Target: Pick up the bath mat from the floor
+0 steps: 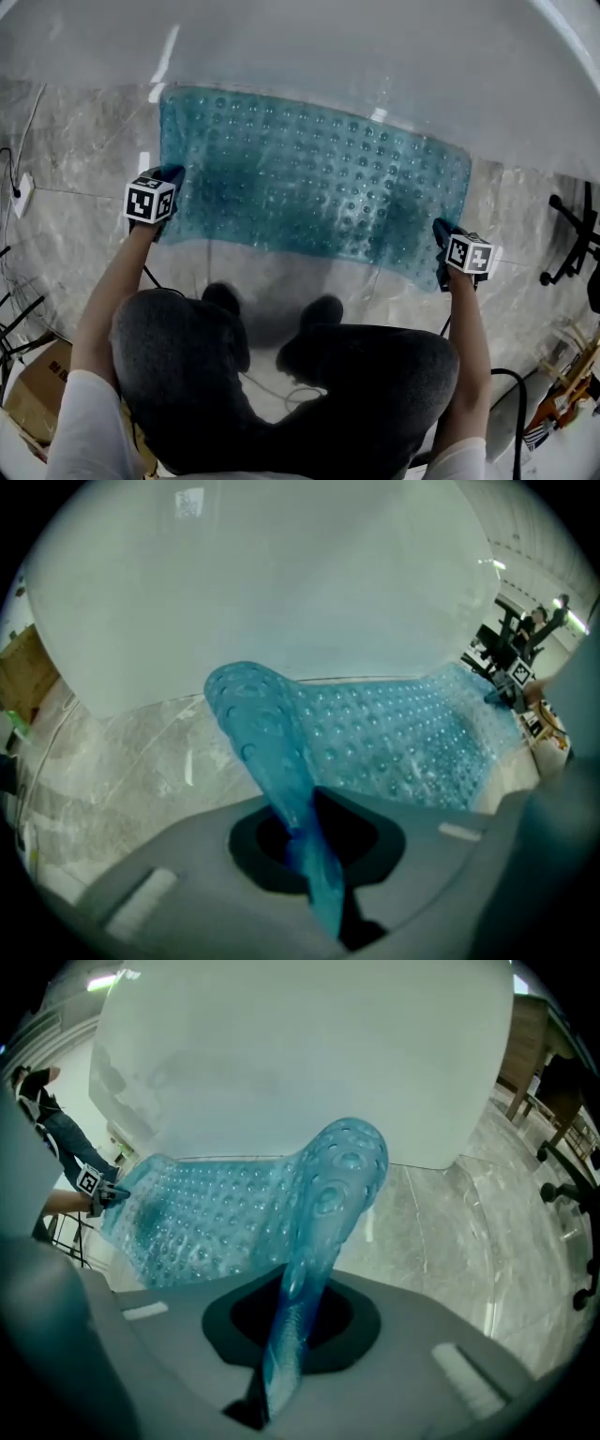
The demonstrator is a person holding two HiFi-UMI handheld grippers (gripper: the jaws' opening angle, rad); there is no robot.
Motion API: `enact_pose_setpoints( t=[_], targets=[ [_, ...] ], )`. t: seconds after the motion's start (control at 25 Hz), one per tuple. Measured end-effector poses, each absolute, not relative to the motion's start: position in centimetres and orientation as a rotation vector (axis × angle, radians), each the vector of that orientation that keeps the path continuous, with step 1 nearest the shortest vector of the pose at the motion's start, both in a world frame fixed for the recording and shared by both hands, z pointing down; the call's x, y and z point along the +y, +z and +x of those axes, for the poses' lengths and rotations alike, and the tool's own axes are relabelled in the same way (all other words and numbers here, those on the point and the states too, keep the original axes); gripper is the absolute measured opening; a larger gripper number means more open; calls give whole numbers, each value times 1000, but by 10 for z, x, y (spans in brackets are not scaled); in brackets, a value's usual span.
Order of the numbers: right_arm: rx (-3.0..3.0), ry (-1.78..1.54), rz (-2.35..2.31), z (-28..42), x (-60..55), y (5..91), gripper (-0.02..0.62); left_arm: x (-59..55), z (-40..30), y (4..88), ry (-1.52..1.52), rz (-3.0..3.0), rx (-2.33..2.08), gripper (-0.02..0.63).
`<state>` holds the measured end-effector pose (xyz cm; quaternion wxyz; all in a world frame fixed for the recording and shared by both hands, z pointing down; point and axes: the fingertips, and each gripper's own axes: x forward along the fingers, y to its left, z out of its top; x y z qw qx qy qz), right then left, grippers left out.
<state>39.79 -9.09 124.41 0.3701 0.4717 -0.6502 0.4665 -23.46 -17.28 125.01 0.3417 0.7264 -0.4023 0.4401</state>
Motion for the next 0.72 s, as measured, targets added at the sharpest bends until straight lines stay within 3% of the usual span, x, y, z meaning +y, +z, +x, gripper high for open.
enact_pose_setpoints(
  t=[0.72],
  targets=[
    [-1721, 1189, 1125, 307, -71, 925, 21, -134, -183, 938, 1090, 1916, -897, 18]
  ],
)
